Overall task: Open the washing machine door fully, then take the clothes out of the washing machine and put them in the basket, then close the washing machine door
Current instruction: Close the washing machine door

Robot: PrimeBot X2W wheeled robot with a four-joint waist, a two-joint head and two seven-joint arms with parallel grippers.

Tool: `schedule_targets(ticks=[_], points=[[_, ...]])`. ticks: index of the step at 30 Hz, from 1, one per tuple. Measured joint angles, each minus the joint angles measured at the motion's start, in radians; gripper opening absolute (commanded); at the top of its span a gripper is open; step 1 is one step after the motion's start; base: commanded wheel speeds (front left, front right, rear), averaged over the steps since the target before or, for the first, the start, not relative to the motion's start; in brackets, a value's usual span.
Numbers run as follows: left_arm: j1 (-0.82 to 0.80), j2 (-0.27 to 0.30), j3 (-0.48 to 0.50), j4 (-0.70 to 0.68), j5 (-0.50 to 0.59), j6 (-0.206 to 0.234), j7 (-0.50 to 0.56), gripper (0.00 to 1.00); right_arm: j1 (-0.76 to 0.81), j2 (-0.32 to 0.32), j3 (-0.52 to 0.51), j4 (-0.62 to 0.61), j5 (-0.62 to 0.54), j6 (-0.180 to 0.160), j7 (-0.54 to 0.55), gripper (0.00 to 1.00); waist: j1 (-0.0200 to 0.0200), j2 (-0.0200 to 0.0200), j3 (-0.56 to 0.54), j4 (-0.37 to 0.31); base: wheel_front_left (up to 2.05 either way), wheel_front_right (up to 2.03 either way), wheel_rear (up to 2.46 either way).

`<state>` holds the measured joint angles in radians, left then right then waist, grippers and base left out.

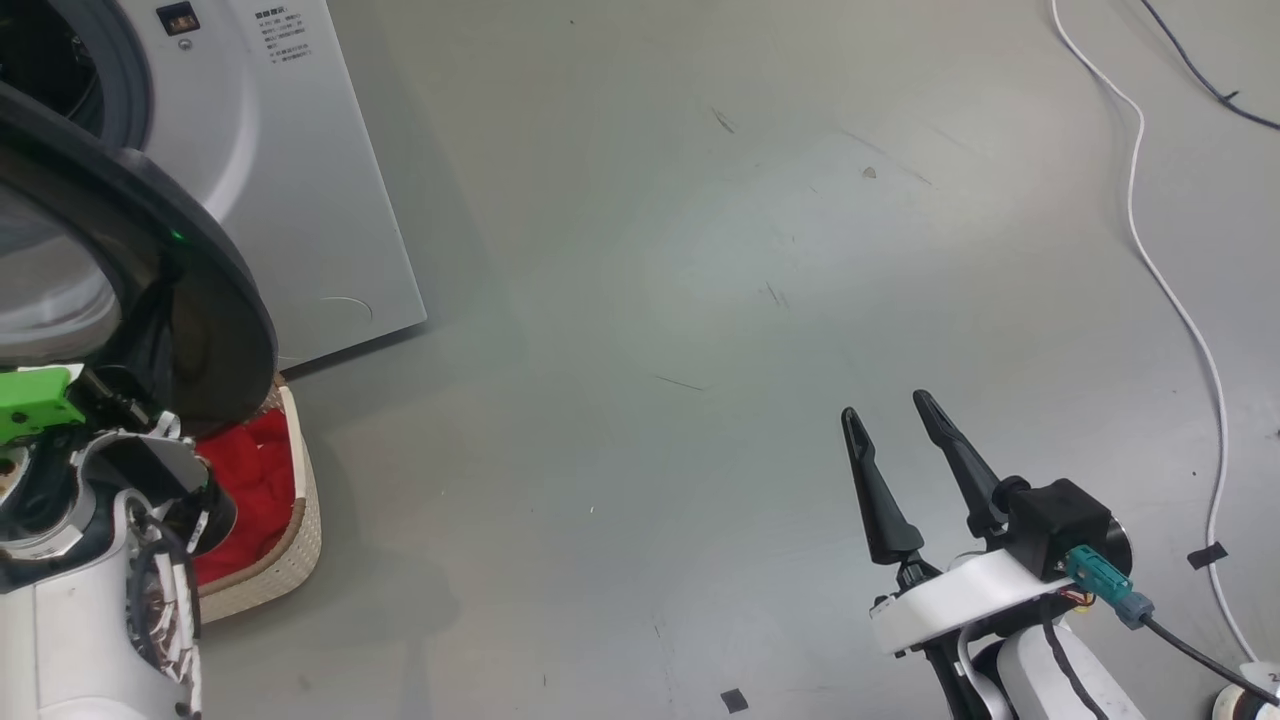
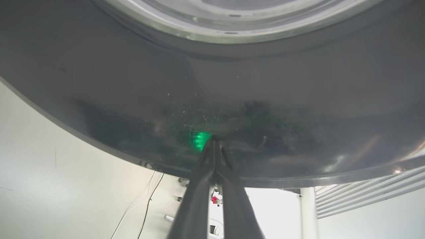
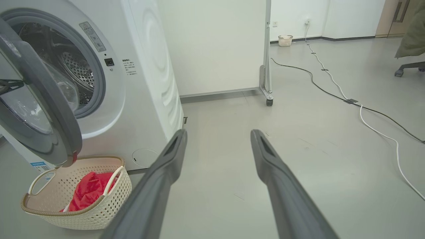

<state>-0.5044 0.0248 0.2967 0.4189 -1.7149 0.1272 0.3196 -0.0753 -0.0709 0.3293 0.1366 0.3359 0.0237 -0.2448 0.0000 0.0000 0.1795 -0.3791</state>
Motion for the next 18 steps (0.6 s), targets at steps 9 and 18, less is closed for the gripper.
schedule_targets(ticks=[9, 18], points=[[-0.006, -0.002, -0.071, 0.029, -0.003, -0.001, -0.003, 0.00, 0.000, 0.000, -0.036, -0.012, 0.000, -0.008, -0.003, 1.00, 0.0000, 0.0000, -0.012, 0.035, 0.00, 0.00, 0.00], [0.110, -0.004, -0.208, 0.049, 0.090, -0.079, 0.015, 0.00, 0.002, -0.017, -0.064, -0.012, -0.002, -0.008, -0.003, 1.00, 0.0000, 0.0000, -0.060, 0.113, 0.00, 0.00, 0.00]])
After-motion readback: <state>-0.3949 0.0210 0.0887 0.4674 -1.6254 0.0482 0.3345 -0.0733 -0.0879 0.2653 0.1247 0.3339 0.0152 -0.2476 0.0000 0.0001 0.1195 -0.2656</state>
